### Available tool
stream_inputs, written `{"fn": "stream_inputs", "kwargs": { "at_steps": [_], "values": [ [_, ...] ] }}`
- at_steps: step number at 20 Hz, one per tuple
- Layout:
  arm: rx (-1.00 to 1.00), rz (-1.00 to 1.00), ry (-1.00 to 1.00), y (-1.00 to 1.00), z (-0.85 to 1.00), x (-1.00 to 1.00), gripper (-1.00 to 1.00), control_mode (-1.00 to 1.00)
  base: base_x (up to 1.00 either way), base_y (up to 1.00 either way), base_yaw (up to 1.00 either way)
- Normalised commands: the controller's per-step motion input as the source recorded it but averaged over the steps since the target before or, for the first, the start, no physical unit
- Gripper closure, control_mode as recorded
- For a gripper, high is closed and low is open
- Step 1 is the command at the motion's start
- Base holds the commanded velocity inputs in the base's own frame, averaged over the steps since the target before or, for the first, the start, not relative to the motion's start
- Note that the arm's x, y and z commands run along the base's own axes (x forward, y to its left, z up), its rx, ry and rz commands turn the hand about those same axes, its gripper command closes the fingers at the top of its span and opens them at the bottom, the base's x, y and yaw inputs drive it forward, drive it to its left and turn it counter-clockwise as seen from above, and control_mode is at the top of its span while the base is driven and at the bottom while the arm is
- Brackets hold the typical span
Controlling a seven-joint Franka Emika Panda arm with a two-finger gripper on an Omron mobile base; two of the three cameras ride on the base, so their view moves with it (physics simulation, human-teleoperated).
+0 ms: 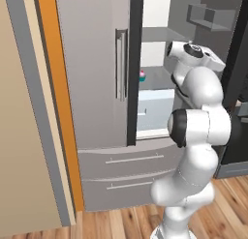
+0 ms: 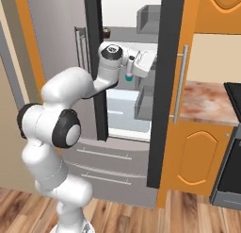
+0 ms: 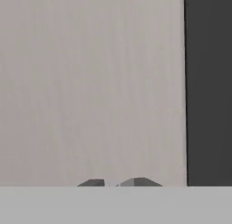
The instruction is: Take the cupcakes from the fridge and place them on the empty tray on the dining counter.
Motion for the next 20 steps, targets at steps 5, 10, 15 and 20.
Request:
{"fn": "stream_inputs", "kwargs": {
  "at_steps": [5,10,15,20],
  "values": [
    [0.00,0.13,-0.13,0.52,0.08,-0.93,1.00,-1.00,0.00,0.00,0.00],
    [-0.29,0.47,0.16,1.00,0.81,-0.96,1.00,-1.00,0.00,0.00,0.00],
    [-0.33,0.67,0.36,0.85,0.94,-0.70,1.00,-1.00,0.00,0.00,0.00],
    [0.05,0.45,0.14,0.91,0.06,-0.99,1.00,-1.00,0.00,0.00,0.00]
  ]
}}
